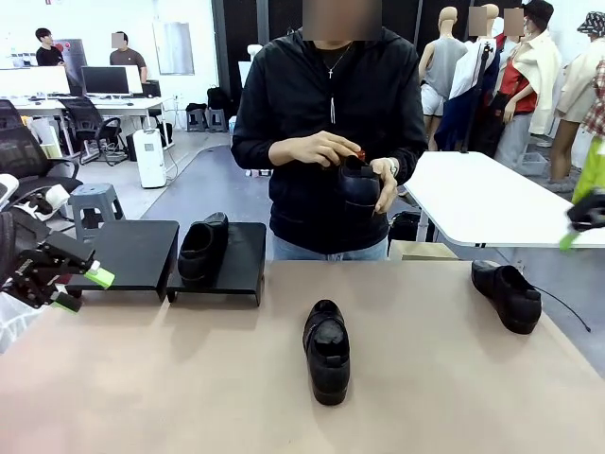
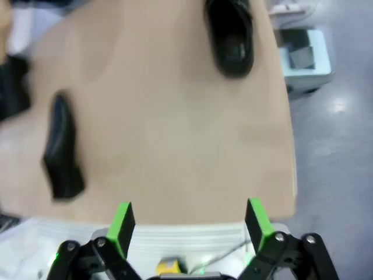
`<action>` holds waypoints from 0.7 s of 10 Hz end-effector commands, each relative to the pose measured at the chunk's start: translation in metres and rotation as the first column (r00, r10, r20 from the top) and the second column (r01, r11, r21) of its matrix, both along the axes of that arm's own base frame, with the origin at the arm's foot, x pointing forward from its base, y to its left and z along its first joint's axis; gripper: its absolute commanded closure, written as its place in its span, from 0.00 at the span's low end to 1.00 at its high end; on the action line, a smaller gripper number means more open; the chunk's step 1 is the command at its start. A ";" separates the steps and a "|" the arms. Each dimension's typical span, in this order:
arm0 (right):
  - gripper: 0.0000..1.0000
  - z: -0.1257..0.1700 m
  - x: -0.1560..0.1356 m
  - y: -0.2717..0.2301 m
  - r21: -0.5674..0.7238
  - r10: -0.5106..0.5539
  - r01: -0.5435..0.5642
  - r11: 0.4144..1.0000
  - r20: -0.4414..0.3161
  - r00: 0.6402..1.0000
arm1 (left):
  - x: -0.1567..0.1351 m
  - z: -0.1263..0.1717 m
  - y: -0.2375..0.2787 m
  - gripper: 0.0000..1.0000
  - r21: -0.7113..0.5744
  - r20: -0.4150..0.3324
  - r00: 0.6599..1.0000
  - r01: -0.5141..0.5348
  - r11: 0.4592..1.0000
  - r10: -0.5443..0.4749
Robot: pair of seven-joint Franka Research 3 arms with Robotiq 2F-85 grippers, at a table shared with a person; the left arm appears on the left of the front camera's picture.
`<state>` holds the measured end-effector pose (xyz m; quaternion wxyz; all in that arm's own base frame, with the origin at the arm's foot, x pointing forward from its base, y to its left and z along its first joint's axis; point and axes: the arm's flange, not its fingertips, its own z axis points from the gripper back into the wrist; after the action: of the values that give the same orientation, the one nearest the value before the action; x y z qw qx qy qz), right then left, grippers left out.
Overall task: Organize the shoes by placing them on the stand.
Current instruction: Pick up one Shoe and place it in the middle of the table.
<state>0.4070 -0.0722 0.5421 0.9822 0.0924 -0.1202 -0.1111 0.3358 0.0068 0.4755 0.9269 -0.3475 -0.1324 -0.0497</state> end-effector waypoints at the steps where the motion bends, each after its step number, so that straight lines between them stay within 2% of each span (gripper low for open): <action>1: 0.00 -0.027 0.079 0.012 -0.295 -0.198 0.165 0.941 -0.084 0.977 | -0.001 -0.001 0.004 0.00 0.002 0.012 1.000 0.022 1.000 -0.022; 2: 0.00 -0.037 0.093 0.022 -0.279 -0.195 0.160 0.947 -0.105 0.975 | -0.001 -0.001 0.004 0.00 0.002 0.012 1.000 0.022 1.000 -0.022; 3: 0.00 -0.035 0.092 0.023 -0.214 -0.231 0.204 0.955 -0.106 0.967 | -0.001 -0.001 0.004 0.00 0.002 0.012 1.000 0.022 1.000 -0.022; 4: 0.00 -0.042 0.078 0.041 -0.220 -0.106 0.102 0.970 -0.007 0.994 | -0.001 -0.001 0.004 0.00 0.002 0.012 1.000 0.022 1.000 -0.022; 5: 0.00 -0.042 0.078 0.041 -0.220 -0.106 0.102 0.970 -0.007 0.994 | -0.001 -0.001 0.004 0.00 0.002 0.012 1.000 0.022 1.000 -0.022; 6: 0.00 -0.057 0.099 0.033 -0.246 -0.168 0.152 0.957 -0.048 0.985 | -0.001 -0.001 0.004 0.00 0.002 0.012 1.000 0.022 1.000 -0.022; 7: 0.00 -0.063 0.115 0.039 -0.285 -0.086 0.054 0.957 -0.100 0.991 | -0.001 -0.001 0.004 0.00 0.002 0.012 1.000 0.022 1.000 -0.022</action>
<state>0.5043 -0.0342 0.4856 0.9804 -0.0407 -0.1036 -0.1624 0.3358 0.0069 0.4755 0.9270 -0.3473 -0.1324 -0.0497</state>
